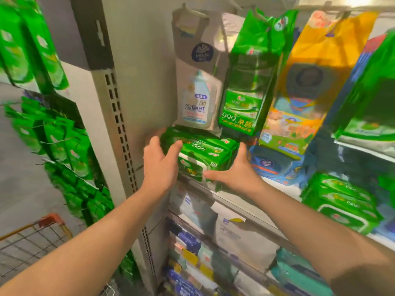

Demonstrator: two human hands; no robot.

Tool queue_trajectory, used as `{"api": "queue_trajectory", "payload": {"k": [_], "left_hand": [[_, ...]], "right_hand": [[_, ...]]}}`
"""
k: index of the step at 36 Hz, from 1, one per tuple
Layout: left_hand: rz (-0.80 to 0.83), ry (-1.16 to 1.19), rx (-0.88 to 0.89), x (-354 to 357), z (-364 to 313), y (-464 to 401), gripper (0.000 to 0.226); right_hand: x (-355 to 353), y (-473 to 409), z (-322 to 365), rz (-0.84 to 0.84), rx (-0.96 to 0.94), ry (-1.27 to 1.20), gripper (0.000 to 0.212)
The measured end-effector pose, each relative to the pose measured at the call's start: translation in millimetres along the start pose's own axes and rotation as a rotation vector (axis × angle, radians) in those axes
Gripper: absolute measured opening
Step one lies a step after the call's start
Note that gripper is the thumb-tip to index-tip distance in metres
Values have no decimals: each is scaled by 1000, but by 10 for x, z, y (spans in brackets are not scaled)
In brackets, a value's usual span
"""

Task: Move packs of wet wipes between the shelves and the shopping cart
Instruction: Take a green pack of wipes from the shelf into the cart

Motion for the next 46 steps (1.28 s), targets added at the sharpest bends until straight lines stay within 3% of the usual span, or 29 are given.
{"api": "queue_trajectory", "payload": {"k": [2,6,14,20,22,28,31,34,35,37,40,43,46], "left_hand": [[-44,10,-60,1,81,-4,35],[-87,20,-134,27,197,-13,48],[-101,39,-156,112,240,3,51],[-90,100,-84,105,198,-15,65],[-12,133,-14,105,176,-14,81],[372,212,115,128,247,-29,80],[557,90,56,241,323,-107,114],[812,-7,-85,429,362,-159,148],[901,30,-143,492,374,-167,144],[1052,128,-195,611,331,-157,113],[1206,193,-219,743,232,-117,77],[1277,233,-233,849,210,-76,51],[1228,275,-208,886,238,-84,63]], "right_hand": [[58,-46,-30,-17,1,-51,139],[235,-99,-19,-26,-39,-153,155],[144,-67,2,-188,-171,-168,101],[86,51,-112,-260,-167,-166,96],[34,139,-195,-259,-159,-188,97],[-208,552,-425,-200,-126,-292,98],[-301,722,-528,-170,-96,-335,102],[-330,758,-602,-137,-35,-324,126],[-323,751,-627,-115,3,-318,135],[-288,740,-670,-73,66,-310,150],[-231,728,-691,-42,101,-308,154],[-199,738,-636,-29,95,-342,121],[-194,785,-583,-35,109,-411,108]]}}
Point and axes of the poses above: each hand's wrist, its own y-axis away from the middle knuckle, its own x-axis out of the palm, z = x × y, the point moved 6 cm from there along -y, towards the middle knuckle, and after that the axes turned 13 degrees about y, right-handed, at the moved point
